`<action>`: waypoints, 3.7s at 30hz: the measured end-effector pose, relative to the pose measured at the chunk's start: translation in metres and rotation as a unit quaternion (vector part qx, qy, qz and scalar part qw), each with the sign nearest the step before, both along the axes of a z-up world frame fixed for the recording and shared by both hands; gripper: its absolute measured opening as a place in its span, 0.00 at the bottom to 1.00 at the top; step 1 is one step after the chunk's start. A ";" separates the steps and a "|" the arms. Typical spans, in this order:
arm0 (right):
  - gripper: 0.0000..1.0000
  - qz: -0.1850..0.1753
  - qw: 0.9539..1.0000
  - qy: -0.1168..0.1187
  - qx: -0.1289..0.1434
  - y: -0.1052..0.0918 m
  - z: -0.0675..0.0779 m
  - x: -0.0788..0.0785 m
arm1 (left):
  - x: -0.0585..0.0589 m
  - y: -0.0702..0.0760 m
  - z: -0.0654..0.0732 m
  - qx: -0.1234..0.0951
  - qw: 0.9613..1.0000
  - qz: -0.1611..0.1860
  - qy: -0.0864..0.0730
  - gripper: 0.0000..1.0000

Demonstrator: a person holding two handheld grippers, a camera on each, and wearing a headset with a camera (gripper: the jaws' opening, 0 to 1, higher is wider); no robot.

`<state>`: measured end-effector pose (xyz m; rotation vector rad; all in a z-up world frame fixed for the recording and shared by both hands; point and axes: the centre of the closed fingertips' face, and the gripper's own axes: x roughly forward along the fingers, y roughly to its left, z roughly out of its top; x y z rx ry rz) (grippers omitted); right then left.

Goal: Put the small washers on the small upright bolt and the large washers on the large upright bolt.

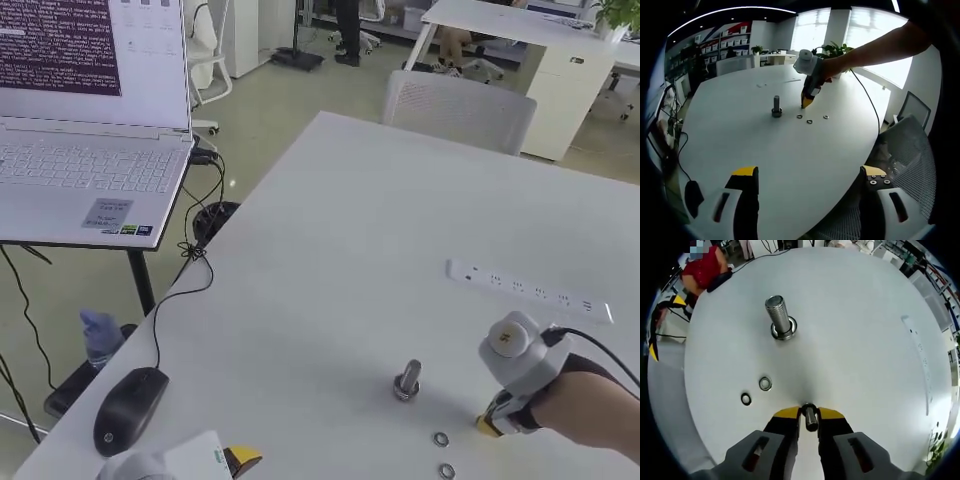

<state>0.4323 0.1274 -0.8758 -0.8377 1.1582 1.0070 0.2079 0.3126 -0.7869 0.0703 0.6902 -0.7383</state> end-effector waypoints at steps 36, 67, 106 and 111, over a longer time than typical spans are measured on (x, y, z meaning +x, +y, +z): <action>0.24 0.005 1.000 -0.017 0.021 0.002 0.050 0.000 | 0.004 0.008 0.017 0.001 1.000 0.015 -0.021 0.87; 0.25 0.016 0.999 -0.014 0.030 -0.004 0.066 -0.036 | -0.002 0.013 0.019 0.004 0.999 0.040 -0.018 0.99; 0.24 -0.021 0.999 0.006 0.034 -0.031 0.039 -0.096 | -0.006 0.015 0.025 0.009 0.999 0.041 -0.023 0.93; 0.24 -0.021 0.999 0.005 0.029 -0.034 0.026 -0.094 | -0.003 0.015 0.027 0.011 0.999 0.040 -0.027 0.93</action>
